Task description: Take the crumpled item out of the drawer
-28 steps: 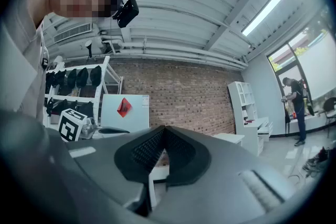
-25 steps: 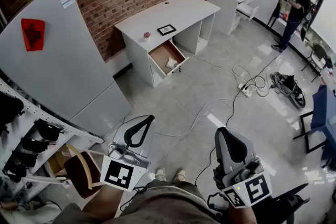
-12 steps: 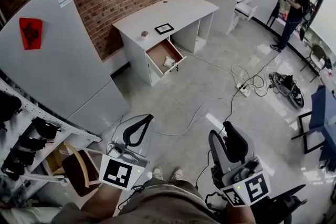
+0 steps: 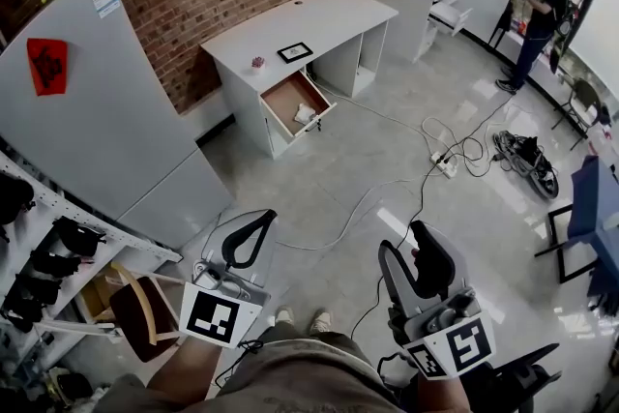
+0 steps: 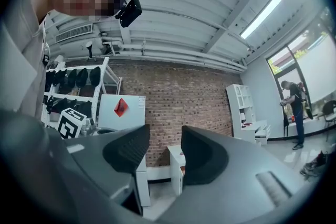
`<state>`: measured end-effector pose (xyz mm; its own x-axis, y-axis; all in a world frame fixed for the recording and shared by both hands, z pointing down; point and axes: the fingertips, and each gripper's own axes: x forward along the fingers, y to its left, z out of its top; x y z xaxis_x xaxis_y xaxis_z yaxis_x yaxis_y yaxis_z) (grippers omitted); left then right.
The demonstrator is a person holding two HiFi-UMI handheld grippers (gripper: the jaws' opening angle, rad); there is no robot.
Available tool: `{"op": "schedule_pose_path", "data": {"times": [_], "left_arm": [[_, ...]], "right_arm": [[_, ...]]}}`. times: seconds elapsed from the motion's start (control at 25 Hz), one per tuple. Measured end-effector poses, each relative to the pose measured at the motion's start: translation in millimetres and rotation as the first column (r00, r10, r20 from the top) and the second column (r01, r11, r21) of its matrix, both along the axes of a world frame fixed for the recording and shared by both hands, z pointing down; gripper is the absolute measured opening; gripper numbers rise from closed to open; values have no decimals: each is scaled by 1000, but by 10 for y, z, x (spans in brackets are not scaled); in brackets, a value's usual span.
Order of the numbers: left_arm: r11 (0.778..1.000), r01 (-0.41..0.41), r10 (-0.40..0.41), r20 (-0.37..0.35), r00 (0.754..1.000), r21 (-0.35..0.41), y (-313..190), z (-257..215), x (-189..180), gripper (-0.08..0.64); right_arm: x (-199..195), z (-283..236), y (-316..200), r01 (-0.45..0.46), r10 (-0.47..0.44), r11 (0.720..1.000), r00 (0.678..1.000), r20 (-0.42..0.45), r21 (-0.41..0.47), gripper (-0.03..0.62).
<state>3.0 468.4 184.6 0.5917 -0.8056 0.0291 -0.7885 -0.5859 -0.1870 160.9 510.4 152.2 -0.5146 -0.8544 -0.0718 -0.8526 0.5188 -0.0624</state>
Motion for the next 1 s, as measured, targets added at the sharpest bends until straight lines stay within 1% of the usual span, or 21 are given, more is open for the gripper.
{"op": "schedule_pose_path", "data": {"times": [0.24,0.36,0.56,0.8,1.0], "left_arm": [[1000,21,-21,12,1000,1,-5,104,171,0],[999,33,-33,16,999,-7,-25,161,170,0],[998,61,-60,19,998,-6,-168,215,112,0],[997,75,-75,13,997,-19,-516,349,70,0],[997,72,-71,16,997,-32,-956,439,22,0]], "right_arm": [[193,116,-48,20,-20,1000,1000,-7,-6,218],[181,175,-93,43,-43,999,999,-13,-22,218],[166,222,-293,62,-63,998,998,-18,-21,218],[171,317,-671,50,-50,999,999,-12,-20,216],[136,428,-1108,48,-49,998,999,-19,-47,219]]}}
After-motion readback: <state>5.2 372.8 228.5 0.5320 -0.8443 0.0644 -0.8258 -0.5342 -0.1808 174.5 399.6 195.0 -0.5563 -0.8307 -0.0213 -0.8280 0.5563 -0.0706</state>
